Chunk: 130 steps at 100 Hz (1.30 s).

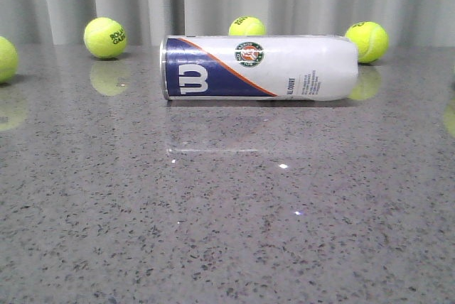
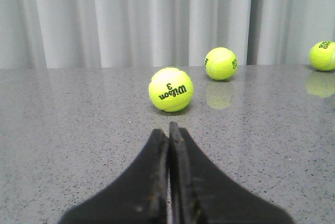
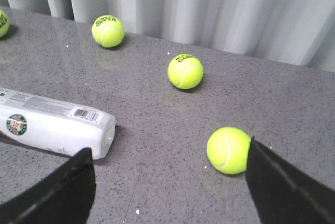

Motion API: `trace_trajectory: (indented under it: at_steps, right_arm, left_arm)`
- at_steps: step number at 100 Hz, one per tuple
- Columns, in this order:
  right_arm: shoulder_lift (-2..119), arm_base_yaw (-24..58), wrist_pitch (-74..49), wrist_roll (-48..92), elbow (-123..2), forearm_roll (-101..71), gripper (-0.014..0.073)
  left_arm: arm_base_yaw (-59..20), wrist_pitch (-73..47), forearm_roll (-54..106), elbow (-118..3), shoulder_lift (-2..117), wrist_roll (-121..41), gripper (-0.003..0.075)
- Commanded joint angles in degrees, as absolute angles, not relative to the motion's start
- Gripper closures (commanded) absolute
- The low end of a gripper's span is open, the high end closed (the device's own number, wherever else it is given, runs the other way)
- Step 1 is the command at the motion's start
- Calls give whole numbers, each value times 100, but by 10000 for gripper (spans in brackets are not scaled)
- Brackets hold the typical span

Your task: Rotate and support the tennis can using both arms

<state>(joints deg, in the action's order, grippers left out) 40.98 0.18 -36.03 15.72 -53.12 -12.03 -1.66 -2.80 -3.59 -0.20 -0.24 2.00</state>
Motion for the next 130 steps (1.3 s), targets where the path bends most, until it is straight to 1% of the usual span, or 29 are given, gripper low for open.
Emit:
trace_trajectory:
  at_steps: [1,40,50,64,68,73,78,90,92,97,104,109,130]
  right_arm:
    - [3555,-24,-2895,1445,-4910,-1272,14]
    - [1605,-24,-2180,1130,-2939,-1286,14]
    - [1308,-24,-1903,1046,-2790,-1293,14]
    - [1215,-24,-1883,1046,-2786,-1293,27]
    - [1215,-24,-1926,1046,-2786,-1293,60]
    - [1215,-24,-1979,1046,-2786,-1293,121]
    - [1215,-24,-2024,1046,-2786,-1293,203]
    - [1215,-24,-2026,1046,-2786,-1293,448]
    - [1215,-24,-2026,1046,-2786,-1293,474]
    - [1215,-24,-2026,1046,-2786,-1293,569]
    - [1215,-24,-2026,1046,-2786,-1293,665]
    - [1215,-24,-2026,1046,-2786,-1293,655]
    - [1215,-24,-2026,1046,-2786,-1293,662]
  left_arm:
    - [-144,187,-316,248,-248,245,741]
    - [-144,187,-316,248,-248,245,741]
    - [-144,187,-316,248,-248,245,741]
    - [-144,187,-316,248,-248,245,741]
    - [-144,187,-316,248,-248,245,741]
    - [-144,187,-316,248,-248,245,741]
    - [-144,187,-316,248,-248,245,741]
    - [-144,187,-316,248,-248,245,741]
    - [-144,187,-316,248,-248,245,741]
    - [-144,187,-316,248,-248,245,741]
    - [-144,187,-316,248,-248,245,741]
    - [-144,187,-316,248,-248,245,741]
    - [-144,187,-316,248,-248,245,741]
